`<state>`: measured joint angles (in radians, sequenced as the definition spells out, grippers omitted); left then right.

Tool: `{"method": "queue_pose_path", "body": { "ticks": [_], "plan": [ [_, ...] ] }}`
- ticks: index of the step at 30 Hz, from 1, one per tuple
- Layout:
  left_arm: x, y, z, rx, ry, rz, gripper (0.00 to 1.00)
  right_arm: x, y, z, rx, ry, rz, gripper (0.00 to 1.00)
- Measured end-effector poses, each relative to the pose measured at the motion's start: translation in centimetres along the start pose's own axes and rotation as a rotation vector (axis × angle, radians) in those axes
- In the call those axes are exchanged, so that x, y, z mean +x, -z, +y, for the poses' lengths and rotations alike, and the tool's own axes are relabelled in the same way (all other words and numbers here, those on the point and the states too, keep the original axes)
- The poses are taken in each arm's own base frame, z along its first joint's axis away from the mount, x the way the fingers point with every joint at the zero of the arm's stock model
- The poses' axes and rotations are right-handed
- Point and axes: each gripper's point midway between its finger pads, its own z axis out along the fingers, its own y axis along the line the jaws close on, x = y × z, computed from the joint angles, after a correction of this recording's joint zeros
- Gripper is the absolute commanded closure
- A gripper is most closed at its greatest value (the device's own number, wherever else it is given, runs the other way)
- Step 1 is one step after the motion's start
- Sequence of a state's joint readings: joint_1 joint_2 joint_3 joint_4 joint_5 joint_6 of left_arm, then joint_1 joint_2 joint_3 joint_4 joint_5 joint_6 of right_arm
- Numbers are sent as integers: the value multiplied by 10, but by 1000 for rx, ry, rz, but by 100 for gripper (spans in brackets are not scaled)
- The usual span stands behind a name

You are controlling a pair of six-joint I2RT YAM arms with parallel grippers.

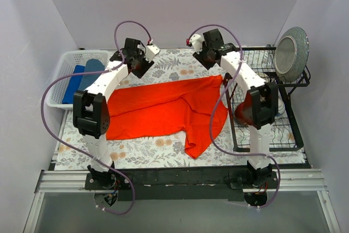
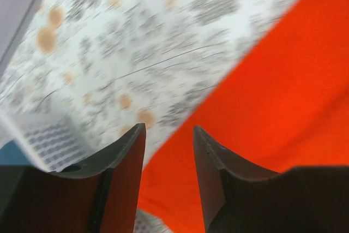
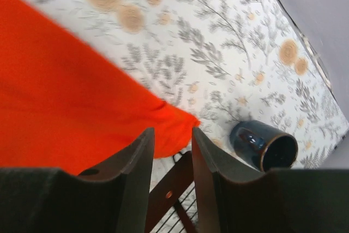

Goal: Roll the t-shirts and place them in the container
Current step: Fold the T-shirt at the center of the board.

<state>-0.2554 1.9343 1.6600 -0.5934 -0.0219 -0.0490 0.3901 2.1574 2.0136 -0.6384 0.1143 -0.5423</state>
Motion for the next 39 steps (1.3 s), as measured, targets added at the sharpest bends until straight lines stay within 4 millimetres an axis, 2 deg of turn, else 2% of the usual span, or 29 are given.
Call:
{"method": "queue_pose_path", "body": {
  "ticks": [2, 4, 7, 8, 11, 14, 16, 19, 22, 26, 29, 33, 39],
  "plan": [
    [-17, 14, -27, 116, 29, -68, 54, -8, 28, 21, -76, 31, -65, 59],
    [-28, 30, -56, 239, 78, -127, 52, 0, 46, 42, -155, 72, -93, 59],
    [-30, 55, -94, 399, 183, -174, 49, 40, 57, 82, -310, 140, -60, 56],
    [-30, 61, -105, 444, 218, -181, 45, 57, 58, 97, -366, 157, -35, 55],
    [-21, 69, -135, 557, 340, -155, 45, 107, 58, 139, -525, 190, 34, 54],
    [-6, 66, -156, 614, 450, -92, 46, 126, 62, 163, -615, 183, 55, 54],
    [4, 63, -165, 627, 499, -55, 45, 118, 62, 171, -629, 187, 29, 53],
    [12, 61, -171, 632, 541, -22, 46, 95, 64, 189, -640, 200, -23, 50],
    [15, 61, -172, 624, 563, -12, 45, 77, 67, 213, -659, 217, -57, 47],
    [14, 66, -170, 611, 576, -23, 45, 62, 64, 237, -633, 219, -58, 48],
    [8, 75, -167, 602, 577, -50, 45, 58, 54, 238, -555, 194, -34, 50],
    [5, 81, -164, 592, 574, -78, 44, 56, 44, 223, -450, 155, -16, 52],
    [8, 80, -165, 588, 579, -71, 44, 61, 27, 210, -361, 140, 28, 57]
  ]
}}
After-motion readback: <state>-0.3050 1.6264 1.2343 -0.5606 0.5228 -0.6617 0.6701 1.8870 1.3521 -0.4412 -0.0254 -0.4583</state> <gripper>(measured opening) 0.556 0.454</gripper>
